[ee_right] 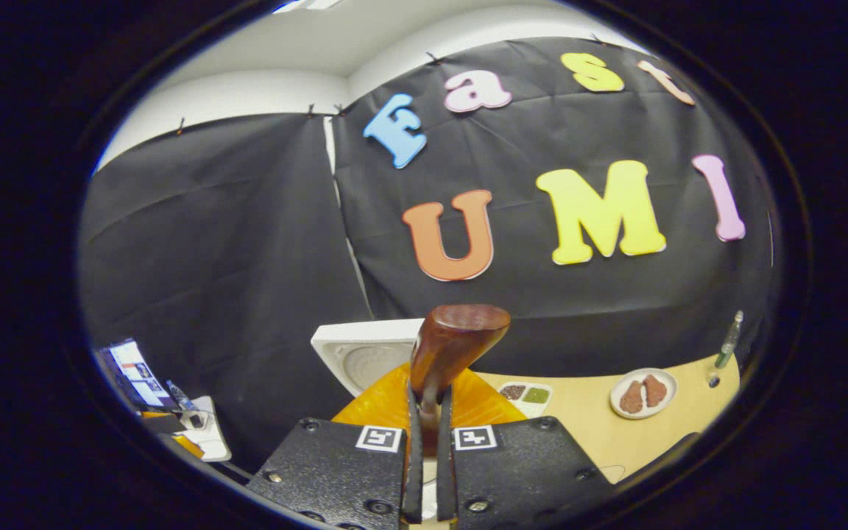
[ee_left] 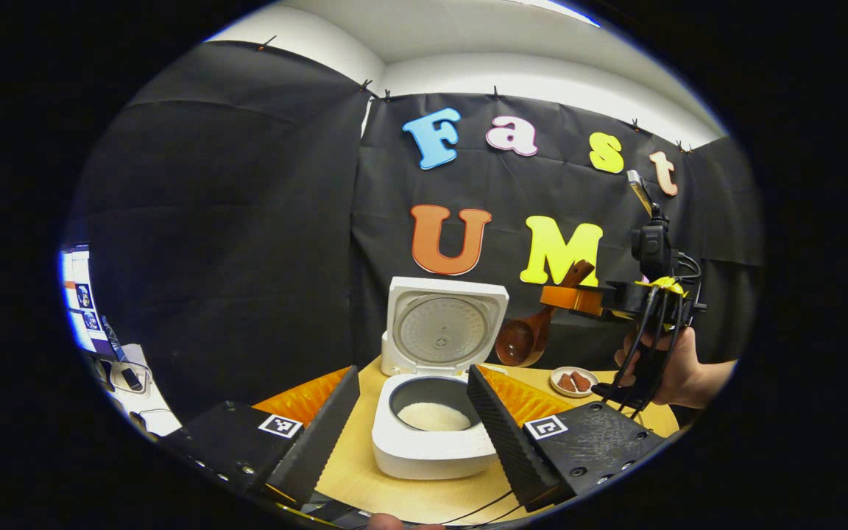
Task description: Close the left gripper, press the button to open the rice cooker; take a wooden spoon from the chopstick holder with the right hand, scoop a spoonful of rice and pour it into the rice cooker, then put the wooden spoon back into the chopstick holder.
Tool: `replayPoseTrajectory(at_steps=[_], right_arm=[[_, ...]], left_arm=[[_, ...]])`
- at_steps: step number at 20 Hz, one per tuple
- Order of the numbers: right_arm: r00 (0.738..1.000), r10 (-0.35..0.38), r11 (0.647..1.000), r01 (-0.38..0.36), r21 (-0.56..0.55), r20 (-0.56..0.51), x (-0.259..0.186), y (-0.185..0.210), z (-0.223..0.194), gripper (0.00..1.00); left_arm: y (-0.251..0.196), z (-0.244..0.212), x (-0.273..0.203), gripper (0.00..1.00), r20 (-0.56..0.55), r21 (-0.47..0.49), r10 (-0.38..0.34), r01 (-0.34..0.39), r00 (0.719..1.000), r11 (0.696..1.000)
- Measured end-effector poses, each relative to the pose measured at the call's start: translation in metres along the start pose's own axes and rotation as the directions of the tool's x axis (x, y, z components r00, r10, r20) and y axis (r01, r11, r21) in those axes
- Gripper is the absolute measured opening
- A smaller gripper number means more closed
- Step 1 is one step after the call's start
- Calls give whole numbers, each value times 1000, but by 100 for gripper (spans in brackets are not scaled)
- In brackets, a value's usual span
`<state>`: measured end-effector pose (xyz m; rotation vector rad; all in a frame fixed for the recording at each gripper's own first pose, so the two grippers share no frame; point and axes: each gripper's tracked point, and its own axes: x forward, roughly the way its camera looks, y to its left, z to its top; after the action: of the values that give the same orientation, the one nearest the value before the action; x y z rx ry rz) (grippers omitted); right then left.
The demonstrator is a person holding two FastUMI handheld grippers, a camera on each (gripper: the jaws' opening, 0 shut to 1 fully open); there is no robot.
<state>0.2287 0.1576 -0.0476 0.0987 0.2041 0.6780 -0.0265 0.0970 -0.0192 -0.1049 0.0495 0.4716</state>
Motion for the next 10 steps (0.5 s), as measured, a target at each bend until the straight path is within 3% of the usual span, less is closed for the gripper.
replayPoseTrajectory(at_steps=[5, 10], right_arm=[[988, -143, 989, 141, 44, 51, -66, -93, 23, 10], [951, -304, 951, 300, 82, 48, -133, -188, 13, 12]], left_arm=[[-42, -3, 6, 94, 2, 24, -69, 69, 998, 997], [-79, -4, 11, 94, 1, 47, -120, 120, 993, 992]])
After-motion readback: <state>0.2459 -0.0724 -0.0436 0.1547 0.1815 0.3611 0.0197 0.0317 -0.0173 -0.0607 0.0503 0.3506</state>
